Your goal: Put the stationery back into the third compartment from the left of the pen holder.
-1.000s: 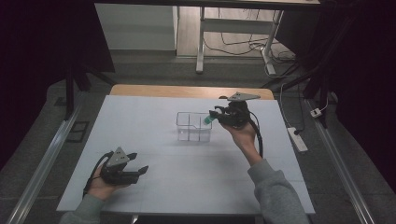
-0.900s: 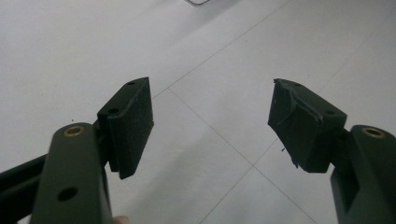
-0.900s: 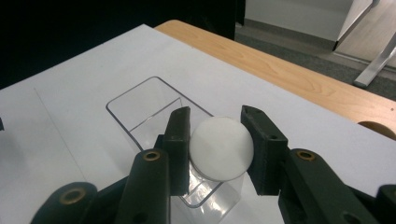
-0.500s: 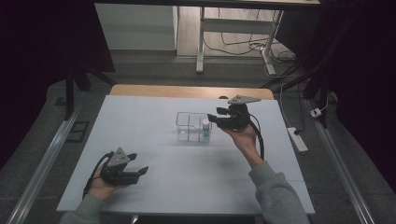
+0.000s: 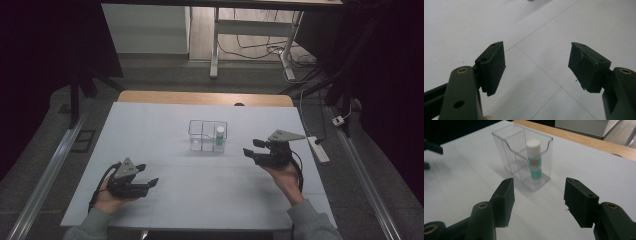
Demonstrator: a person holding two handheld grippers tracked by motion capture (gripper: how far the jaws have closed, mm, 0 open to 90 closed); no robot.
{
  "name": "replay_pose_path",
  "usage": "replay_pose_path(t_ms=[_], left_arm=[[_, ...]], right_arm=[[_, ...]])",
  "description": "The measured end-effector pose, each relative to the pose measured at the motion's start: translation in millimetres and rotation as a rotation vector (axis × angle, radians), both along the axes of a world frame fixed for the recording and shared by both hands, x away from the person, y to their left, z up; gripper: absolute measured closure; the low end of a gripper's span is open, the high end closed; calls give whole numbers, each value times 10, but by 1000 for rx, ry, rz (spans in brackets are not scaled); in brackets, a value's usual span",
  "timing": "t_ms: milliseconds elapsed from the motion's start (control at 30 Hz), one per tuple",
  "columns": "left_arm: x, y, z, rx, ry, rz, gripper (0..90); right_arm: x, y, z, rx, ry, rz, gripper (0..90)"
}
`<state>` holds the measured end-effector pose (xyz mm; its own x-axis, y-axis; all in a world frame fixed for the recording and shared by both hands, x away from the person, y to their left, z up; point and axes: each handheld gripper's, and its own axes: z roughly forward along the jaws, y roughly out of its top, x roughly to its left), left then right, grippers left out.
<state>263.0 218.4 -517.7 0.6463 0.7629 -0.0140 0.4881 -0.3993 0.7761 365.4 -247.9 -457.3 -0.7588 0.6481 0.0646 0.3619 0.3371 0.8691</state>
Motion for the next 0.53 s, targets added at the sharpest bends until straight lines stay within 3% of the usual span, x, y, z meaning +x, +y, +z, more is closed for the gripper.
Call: replay_pose_path(t_ms=[233,533], left_arm=[[-3,-2,19,-11,-5,2,293],[0,-7,33,-18,-7,1,293]], right_arm=[[-284,-290,-147,-39,-2,9,404],[-349,-450,-274,-45,5,-1,395]])
